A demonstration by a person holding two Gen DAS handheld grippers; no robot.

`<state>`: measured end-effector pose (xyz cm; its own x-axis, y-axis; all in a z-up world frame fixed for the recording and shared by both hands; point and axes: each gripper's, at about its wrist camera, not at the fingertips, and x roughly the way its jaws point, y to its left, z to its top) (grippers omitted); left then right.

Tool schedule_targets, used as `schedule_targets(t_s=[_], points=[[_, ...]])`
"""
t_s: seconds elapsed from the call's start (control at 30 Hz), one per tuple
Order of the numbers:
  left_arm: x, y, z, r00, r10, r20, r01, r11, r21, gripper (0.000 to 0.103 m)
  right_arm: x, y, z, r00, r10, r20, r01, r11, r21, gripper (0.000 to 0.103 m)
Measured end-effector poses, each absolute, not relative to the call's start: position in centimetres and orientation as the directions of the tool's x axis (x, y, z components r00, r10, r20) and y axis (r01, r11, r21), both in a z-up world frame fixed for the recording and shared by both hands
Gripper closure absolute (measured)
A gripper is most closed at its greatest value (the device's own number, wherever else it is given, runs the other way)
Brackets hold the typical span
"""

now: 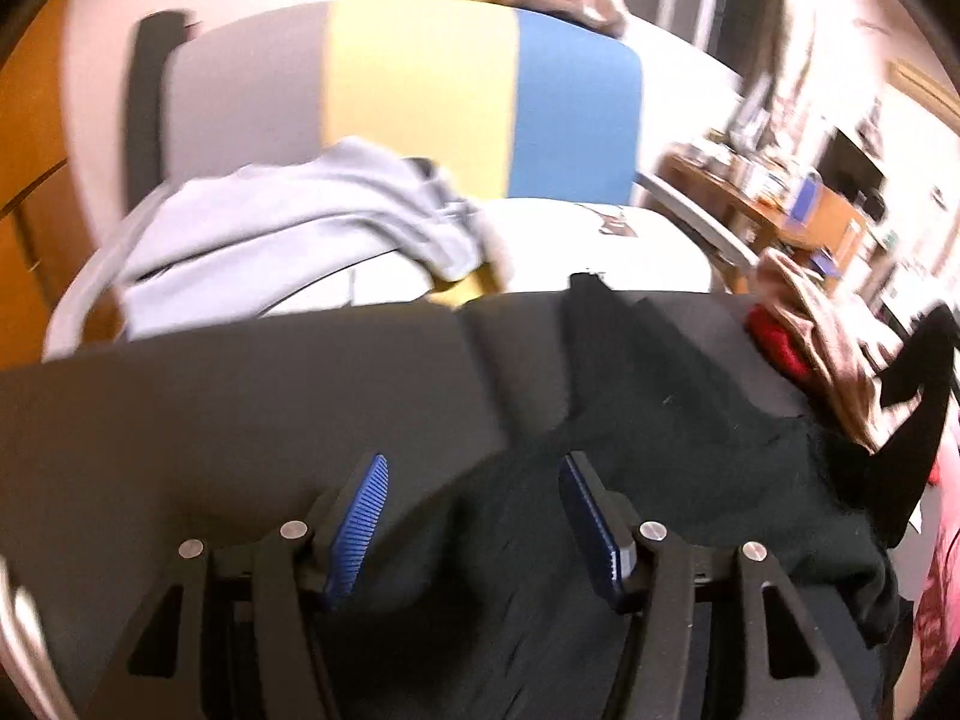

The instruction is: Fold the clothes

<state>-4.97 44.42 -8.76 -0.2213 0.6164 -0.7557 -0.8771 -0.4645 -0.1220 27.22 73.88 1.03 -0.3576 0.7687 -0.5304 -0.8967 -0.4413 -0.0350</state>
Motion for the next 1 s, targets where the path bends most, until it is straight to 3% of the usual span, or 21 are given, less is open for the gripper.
schedule_targets(t_s=[0.07,0.13,0.27,0.47,0.5,0.53,0.57,0.6,0.7,0.9,1.0], points=[[-5.3,48.0,-9.4,-0.177,0.601,-0.779,-0.900,-0.419,-0.119,0.042,21.2,72.5,0.3,-0.500,0.666,-0.554,-0.777,-0.627,-0.054,0.025],[-5.7,51.5,-10.0,-0.133,0.583,-0.802,-0.921,-0.372,-0.118,0.042,15.4,72.7,-1.7,-0.605,0.470,-0.642,-0.631,-0.775,0.028,0.021],[-6.9,56.3,-12.1,-0.078,0.557,-0.827,-0.933,-0.332,-0.135,0.042,6.3,73.9,-7.0,-0.586,0.234,-0.776,-0.481,-0.871,0.101,0.022],[-5.6,59.7,-14.1,-0.068,0.541,-0.838,-0.957,-0.273,-0.099,0.036,-0.5,76.8,-14.3,-0.447,0.090,-0.890,-0.416,-0.902,0.118,0.022],[-5.0,59.9,-14.3,-0.107,0.539,-0.836,-0.964,-0.262,-0.046,0.037,-0.7,76.9,-14.9,-0.447,0.085,-0.891,-0.413,-0.903,0.121,0.020],[-4.7,59.6,-14.4,-0.118,0.559,-0.821,-0.965,-0.259,-0.038,0.052,-0.5,76.7,-14.8,-0.460,0.089,-0.883,-0.410,-0.904,0.122,0.021],[-4.8,59.0,-14.1,-0.118,0.571,-0.812,-0.957,-0.285,-0.061,0.086,-0.4,76.6,-14.7,-0.474,0.094,-0.876,-0.408,-0.905,0.124,0.033],[-5.0,58.5,-13.9,-0.119,0.584,-0.803,-0.947,-0.309,-0.084,0.096,-0.3,76.5,-14.6,-0.488,0.098,-0.867,-0.407,-0.904,0.127,0.067],[-6.0,57.6,-13.8,-0.160,0.582,-0.797,-0.925,-0.371,-0.085,0.096,-0.8,76.4,-12.7,-0.526,0.171,-0.833,-0.441,-0.892,0.095,0.089],[-8.4,56.9,-14.3,-0.277,0.532,-0.800,-0.878,-0.479,-0.015,0.093,-1.3,79.0,-13.6,-0.572,0.216,-0.792,-0.568,-0.801,0.191,0.089],[-9.0,56.2,-13.9,-0.320,0.521,-0.792,-0.858,-0.514,0.009,0.085,0.5,79.4,-12.4,-0.589,0.226,-0.776,-0.579,-0.788,0.210,0.089]])
